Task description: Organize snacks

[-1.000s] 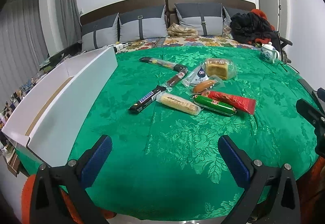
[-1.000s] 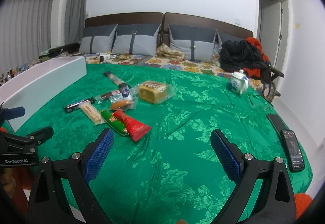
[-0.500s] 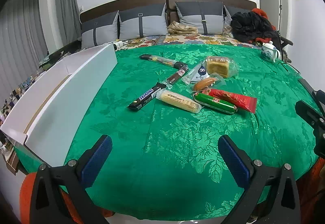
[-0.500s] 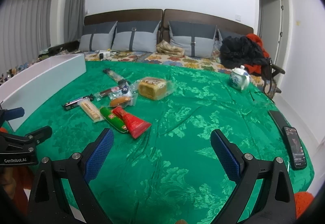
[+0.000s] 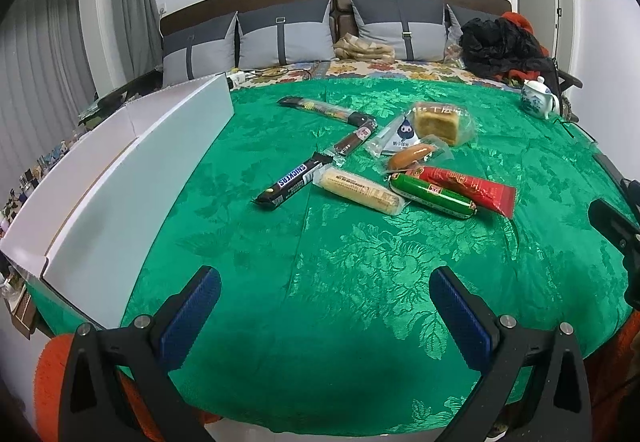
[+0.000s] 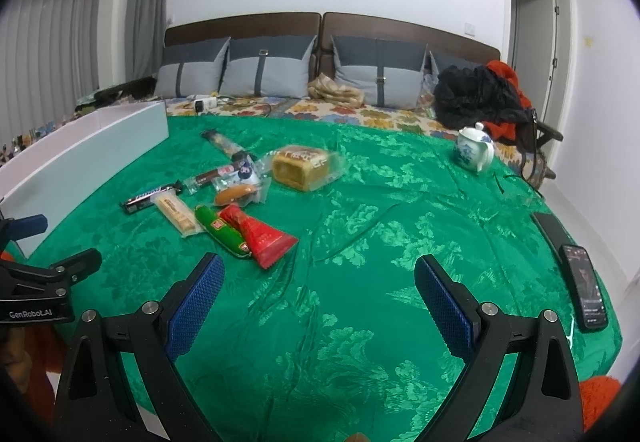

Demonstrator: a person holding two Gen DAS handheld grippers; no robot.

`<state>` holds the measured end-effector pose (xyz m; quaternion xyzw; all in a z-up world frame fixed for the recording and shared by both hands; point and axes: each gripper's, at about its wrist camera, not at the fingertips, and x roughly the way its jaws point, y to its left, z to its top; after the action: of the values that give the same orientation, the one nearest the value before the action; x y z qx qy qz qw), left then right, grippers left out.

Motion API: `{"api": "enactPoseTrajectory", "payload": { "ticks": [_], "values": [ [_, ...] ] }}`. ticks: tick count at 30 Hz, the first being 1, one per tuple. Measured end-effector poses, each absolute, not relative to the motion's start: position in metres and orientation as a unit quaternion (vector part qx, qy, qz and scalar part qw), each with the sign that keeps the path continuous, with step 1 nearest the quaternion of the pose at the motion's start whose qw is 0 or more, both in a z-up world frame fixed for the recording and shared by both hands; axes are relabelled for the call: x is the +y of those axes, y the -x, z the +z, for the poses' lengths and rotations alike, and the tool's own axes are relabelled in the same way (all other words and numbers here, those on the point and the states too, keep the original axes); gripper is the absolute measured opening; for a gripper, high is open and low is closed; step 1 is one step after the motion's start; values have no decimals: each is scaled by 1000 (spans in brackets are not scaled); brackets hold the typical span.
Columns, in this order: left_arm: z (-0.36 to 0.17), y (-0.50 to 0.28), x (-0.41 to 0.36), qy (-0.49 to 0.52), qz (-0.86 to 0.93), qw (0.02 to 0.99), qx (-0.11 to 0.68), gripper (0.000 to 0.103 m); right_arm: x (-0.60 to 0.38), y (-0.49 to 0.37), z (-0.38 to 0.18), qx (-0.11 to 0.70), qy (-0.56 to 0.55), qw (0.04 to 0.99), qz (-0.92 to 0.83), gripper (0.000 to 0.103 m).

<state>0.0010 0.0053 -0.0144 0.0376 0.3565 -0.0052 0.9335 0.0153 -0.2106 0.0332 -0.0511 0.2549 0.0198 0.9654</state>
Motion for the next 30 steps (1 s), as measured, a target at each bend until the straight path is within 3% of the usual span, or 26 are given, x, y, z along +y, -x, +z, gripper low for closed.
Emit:
{"api": "enactPoseTrajectory", "payload": {
  "ticks": [30],
  "values": [
    [-34, -14, 17, -26, 10, 922, 387, 103, -209, -18, 27, 272, 51, 961, 23, 98]
  ]
}}
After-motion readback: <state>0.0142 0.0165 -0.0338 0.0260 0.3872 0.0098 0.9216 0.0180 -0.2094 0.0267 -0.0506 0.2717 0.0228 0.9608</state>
